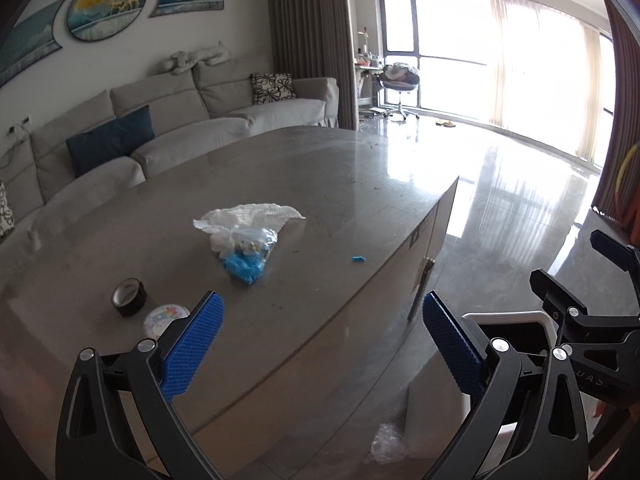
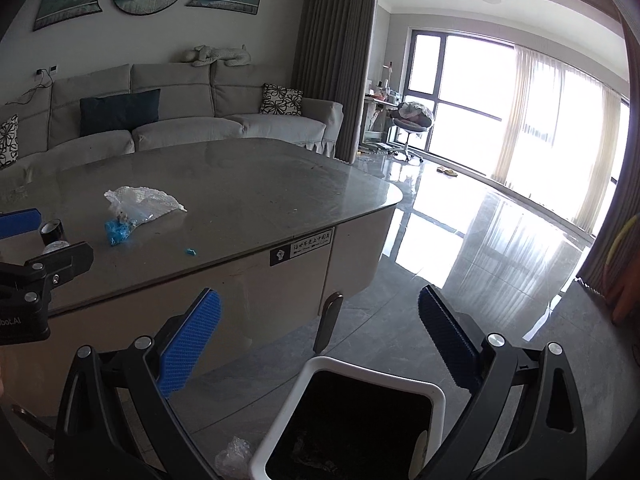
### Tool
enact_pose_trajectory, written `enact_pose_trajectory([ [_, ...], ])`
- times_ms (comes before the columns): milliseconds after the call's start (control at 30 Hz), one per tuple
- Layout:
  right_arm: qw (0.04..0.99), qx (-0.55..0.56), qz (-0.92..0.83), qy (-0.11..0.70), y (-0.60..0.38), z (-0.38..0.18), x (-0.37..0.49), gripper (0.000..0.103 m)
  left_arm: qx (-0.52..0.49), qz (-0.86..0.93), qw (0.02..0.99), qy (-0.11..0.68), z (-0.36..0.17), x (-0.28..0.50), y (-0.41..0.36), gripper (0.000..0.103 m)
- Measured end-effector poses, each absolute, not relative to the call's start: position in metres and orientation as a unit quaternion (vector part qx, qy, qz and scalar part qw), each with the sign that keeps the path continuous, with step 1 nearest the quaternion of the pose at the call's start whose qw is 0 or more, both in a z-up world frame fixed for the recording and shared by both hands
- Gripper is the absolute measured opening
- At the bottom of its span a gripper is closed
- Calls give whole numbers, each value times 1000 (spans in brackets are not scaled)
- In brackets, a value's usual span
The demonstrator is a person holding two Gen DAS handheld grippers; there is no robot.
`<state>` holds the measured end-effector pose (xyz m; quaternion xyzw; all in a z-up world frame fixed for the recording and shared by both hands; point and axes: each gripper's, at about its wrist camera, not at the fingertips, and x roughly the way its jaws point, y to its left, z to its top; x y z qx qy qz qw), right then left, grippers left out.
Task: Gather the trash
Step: 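Move both tools back over the table toward the remaining trash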
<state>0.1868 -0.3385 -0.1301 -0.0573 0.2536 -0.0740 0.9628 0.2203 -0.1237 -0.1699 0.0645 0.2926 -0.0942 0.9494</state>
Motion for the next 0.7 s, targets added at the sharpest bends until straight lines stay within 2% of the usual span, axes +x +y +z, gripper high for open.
enact_pose_trajectory([
  [400,967,-111,14,231,-237,-133,225,98,25,-3,946,324,-193,249,-27,99],
  [700,970,-95,32,223,-205,-130,255,98,21,17,930,367,-220,285,-1,99],
])
